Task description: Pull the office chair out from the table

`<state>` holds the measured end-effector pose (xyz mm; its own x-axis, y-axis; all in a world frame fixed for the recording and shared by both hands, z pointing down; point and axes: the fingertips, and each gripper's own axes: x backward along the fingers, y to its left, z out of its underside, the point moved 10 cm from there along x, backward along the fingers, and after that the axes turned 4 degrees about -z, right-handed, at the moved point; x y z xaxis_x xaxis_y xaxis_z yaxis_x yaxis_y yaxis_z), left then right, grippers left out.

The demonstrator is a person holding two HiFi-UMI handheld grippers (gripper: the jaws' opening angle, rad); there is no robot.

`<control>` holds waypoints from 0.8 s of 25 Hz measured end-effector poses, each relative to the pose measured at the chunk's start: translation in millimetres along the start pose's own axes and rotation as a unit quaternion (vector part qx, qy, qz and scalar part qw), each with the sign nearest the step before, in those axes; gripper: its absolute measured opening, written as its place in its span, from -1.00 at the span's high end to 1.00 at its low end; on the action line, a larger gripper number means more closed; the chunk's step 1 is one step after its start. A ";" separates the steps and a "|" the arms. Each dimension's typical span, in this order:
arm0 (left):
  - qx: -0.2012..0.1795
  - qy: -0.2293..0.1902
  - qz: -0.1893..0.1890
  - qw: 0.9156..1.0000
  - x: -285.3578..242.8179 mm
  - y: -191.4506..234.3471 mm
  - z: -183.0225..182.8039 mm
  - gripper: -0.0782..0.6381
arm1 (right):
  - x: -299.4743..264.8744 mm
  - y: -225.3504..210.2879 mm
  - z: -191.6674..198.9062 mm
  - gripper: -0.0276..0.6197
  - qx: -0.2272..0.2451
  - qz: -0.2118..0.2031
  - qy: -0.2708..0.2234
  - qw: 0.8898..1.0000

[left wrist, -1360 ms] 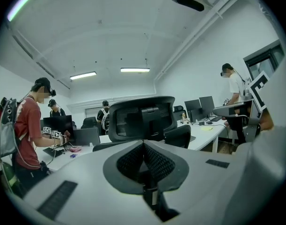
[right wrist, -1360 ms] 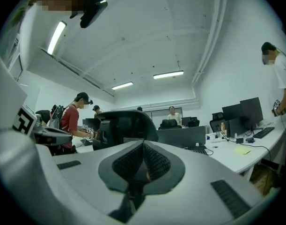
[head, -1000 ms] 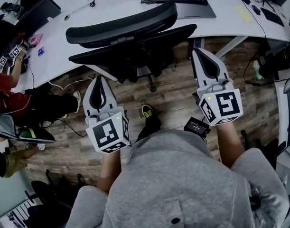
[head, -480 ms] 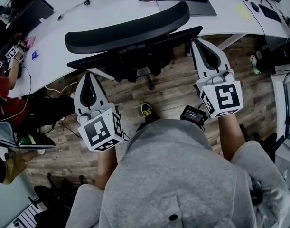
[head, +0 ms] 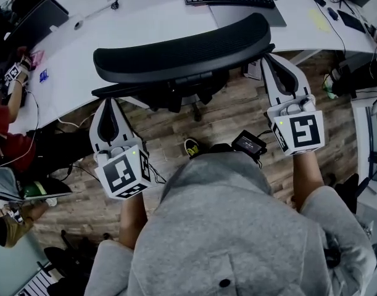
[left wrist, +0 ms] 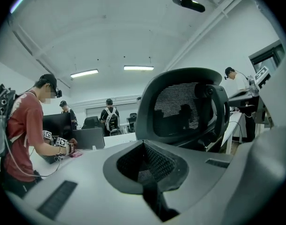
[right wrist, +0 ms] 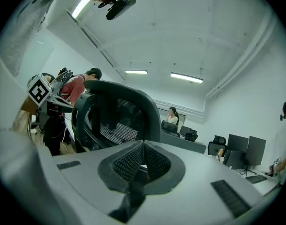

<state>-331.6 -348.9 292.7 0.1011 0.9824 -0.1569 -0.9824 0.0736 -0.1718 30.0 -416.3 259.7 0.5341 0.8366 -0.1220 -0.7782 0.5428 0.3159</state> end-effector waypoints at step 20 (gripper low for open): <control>-0.262 0.055 0.189 0.945 -37.8 55.5 -12.8 -0.06 | -22.9 -81.0 -4.5 0.35 0.154 -0.227 0.166 0.947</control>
<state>-388.0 -384.1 276.7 -0.1976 0.8951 -0.3996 -0.7414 -0.4031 -0.5365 79.2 -479.1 232.7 0.6165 0.5272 -0.5848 -0.3325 0.8476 0.4137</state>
